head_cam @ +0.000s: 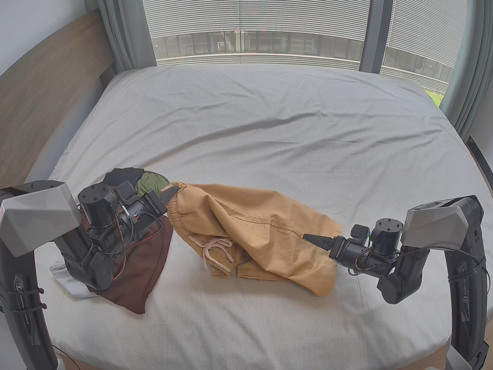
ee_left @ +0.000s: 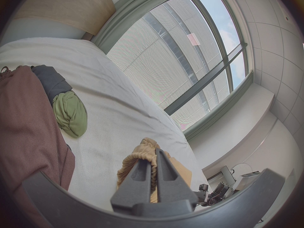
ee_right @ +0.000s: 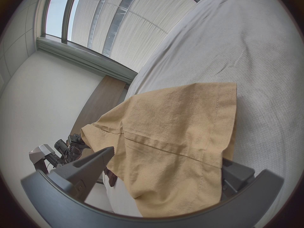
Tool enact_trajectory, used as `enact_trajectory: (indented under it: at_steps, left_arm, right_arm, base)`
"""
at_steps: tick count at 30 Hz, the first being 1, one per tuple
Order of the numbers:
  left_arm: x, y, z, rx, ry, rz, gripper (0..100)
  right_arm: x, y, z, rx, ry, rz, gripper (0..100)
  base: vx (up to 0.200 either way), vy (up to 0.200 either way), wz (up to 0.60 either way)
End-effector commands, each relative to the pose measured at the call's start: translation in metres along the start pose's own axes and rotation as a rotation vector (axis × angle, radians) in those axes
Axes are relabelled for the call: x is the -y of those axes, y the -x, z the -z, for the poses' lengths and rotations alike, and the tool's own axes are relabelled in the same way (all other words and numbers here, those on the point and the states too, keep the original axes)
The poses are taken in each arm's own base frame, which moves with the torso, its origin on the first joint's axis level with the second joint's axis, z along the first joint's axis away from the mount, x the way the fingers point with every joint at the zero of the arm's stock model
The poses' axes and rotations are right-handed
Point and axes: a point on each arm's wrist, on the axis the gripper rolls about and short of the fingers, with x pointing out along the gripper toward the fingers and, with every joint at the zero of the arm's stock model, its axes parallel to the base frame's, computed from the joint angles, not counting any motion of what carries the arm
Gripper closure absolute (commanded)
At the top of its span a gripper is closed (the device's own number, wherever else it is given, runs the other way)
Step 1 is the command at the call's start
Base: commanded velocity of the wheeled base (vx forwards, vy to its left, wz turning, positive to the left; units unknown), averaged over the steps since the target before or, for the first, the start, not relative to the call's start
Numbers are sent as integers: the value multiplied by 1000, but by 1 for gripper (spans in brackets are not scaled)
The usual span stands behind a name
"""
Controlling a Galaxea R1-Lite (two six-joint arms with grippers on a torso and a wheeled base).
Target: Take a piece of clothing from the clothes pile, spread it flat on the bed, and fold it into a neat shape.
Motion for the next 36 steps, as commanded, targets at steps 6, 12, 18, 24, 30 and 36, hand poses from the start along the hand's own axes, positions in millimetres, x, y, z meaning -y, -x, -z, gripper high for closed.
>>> enact_trajectory:
  at_steps: [6, 12, 18, 24, 30, 36]
  left_arm:
    - [-1, 0, 0, 0, 1, -1, 100]
    - [4, 1, -6, 27, -11, 22, 100]
    - [22, 7, -21, 67, -33, 62, 100]
    - [21, 9, -28, 86, -38, 58, 100]
    - [21, 10, -33, 102, -44, 59, 100]
    - [26, 14, -40, 122, -56, 66, 100]
  right_arm:
    - [-2, 0, -2, 8, 5, -4, 100]
    - [-29, 16, -14, 42, 30, -18, 100]
    - [-62, 38, -29, 82, 66, -62, 100]
    - [-71, 49, -36, 102, 75, -71, 100]
    - [-78, 54, -42, 122, 87, -84, 100]
    - [-87, 61, -50, 152, 105, -106, 100]
  base:
    - [0, 0, 0]
    - [0, 0, 0]
    - [0, 0, 0]
    - [0, 0, 0]
    - [0, 0, 0]
    - [0, 0, 0]
